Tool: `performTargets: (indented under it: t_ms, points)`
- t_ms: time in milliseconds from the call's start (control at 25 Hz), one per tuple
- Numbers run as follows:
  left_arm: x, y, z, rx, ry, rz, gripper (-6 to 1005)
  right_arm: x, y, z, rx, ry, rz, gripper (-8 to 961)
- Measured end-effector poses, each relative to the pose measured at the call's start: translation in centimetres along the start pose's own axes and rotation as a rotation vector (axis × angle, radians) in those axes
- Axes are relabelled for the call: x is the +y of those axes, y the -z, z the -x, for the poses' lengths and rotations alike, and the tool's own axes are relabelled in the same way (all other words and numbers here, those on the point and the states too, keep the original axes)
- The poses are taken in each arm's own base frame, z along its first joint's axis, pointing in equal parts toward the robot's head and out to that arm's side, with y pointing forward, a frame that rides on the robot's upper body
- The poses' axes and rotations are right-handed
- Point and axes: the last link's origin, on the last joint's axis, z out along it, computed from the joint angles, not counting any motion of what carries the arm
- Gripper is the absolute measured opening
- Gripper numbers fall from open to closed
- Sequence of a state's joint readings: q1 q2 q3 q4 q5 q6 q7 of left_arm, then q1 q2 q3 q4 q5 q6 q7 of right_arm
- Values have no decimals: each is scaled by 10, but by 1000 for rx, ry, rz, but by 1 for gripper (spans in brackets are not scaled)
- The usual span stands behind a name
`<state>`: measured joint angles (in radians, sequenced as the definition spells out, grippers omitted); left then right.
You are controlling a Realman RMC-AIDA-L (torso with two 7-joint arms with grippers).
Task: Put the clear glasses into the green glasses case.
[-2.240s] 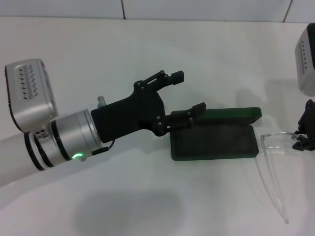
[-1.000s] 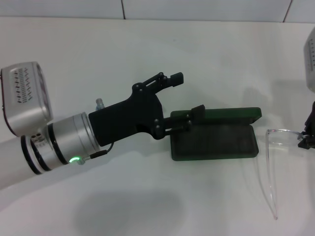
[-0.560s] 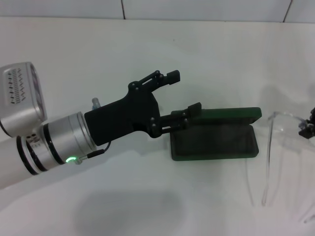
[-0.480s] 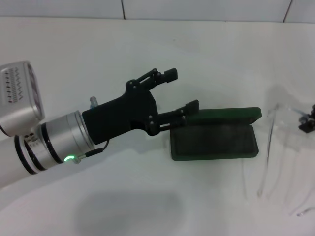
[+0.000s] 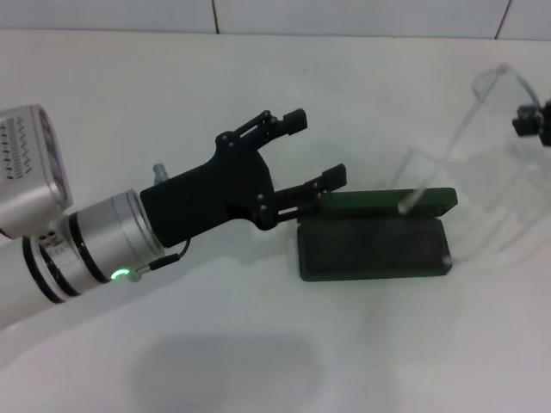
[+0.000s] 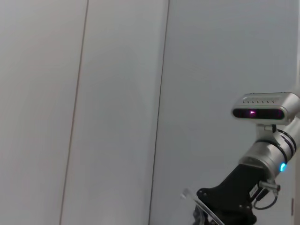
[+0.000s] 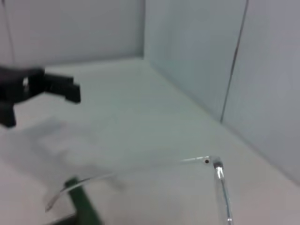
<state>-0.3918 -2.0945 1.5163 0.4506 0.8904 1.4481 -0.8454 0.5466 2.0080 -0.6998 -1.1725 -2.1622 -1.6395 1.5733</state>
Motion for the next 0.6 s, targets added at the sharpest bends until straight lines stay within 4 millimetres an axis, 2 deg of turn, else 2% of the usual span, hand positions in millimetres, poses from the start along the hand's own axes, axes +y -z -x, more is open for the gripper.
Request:
performTargets:
  t_ms: [200,320,480,600]
  points:
    - [-4,-8,-11,63,-18,-14,887,-1,-5,7,-77,-21,6,106]
    - [-18,-20,-22,53,113,2,887,1,-7,12,-78,-10,26,106]
    - [-37,-28,-26,-71,286,19,887,3,-10,21,-70,6,57,106]
    - [-38,-34,-27,-155,281,74,887,4,-16,27,-39,-2,96,106]
